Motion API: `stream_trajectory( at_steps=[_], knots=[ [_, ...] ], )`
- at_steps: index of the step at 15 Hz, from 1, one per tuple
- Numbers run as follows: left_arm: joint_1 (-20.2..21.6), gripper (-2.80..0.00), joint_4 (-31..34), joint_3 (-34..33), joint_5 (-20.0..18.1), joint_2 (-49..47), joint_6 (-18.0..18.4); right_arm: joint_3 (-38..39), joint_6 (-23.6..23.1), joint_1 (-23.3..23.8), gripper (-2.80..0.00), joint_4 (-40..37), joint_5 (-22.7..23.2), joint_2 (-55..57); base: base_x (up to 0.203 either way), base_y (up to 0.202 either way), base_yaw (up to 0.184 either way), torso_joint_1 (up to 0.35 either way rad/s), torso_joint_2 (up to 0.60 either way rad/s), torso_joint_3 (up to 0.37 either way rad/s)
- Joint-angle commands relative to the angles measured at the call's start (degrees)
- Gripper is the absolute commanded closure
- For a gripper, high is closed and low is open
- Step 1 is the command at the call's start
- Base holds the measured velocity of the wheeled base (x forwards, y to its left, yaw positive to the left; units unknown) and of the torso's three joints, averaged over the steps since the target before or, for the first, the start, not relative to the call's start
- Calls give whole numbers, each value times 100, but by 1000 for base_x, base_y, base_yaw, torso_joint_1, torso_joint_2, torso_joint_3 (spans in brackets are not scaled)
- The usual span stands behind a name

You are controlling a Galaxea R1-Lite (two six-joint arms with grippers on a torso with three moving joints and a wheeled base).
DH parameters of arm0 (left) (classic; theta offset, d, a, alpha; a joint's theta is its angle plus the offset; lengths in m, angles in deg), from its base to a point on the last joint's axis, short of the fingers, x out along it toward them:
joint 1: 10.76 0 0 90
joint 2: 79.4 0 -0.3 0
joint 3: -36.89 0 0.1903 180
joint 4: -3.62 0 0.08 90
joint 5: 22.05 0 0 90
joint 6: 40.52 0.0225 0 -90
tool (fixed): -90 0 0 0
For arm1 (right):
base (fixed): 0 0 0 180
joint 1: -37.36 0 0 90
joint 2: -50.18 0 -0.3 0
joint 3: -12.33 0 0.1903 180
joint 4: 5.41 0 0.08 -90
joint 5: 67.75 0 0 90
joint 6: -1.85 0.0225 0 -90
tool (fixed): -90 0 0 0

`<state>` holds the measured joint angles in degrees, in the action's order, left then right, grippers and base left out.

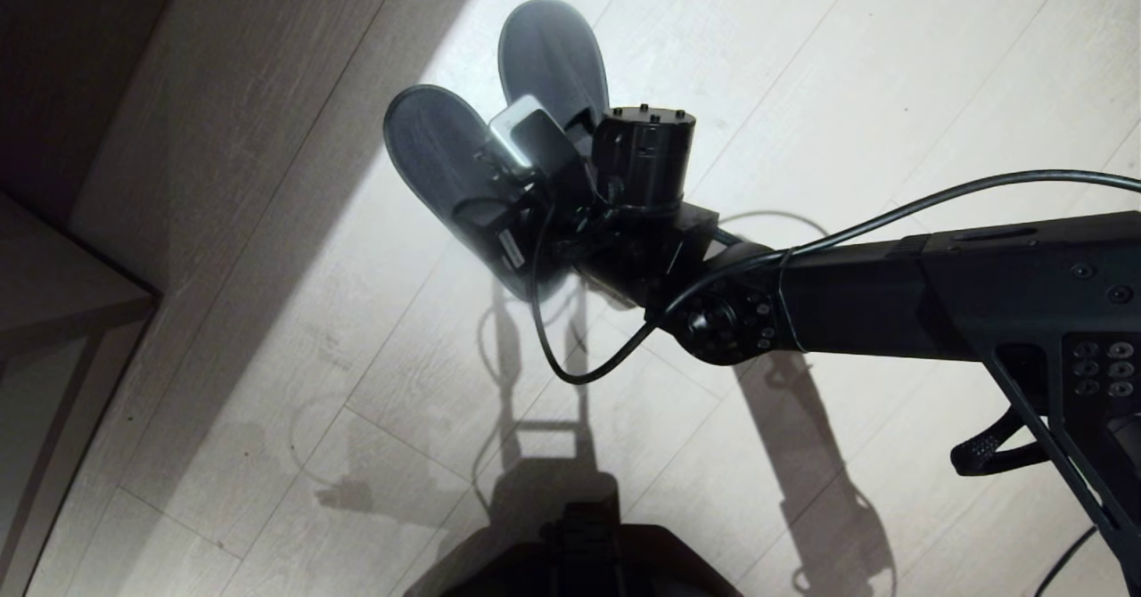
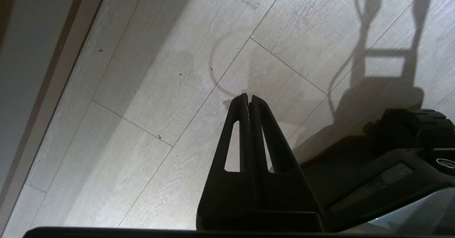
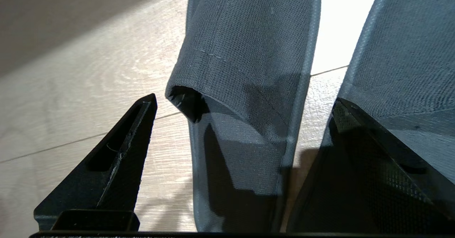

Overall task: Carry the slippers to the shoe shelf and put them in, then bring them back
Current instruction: Pick up the slippers on the floor

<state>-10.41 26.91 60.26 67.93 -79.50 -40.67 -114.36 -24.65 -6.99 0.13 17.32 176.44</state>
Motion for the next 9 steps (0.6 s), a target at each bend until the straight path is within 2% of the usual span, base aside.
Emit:
stream_trajectory(
  at_steps=[1, 5, 7, 9],
  knots=[
    [4, 0, -1, 0, 1, 1, -3, 22, -47, -180, -280, 54, -221, 13, 0, 0, 0, 0, 0, 0],
    [0, 0, -1, 0, 1, 1, -3, 470, -48, -492, -280, 383, -792, 57, 0, 0, 0, 0, 0, 0],
    [0, 0, -1, 0, 1, 1, -3, 680, 9, -699, -280, 456, -1419, 102, 0, 0, 0, 0, 0, 0],
    [8, 0, -1, 0, 1, 1, 6, 785, 69, -787, -280, 309, -2235, 122, 0, 0, 0, 0, 0, 0]
  ],
)
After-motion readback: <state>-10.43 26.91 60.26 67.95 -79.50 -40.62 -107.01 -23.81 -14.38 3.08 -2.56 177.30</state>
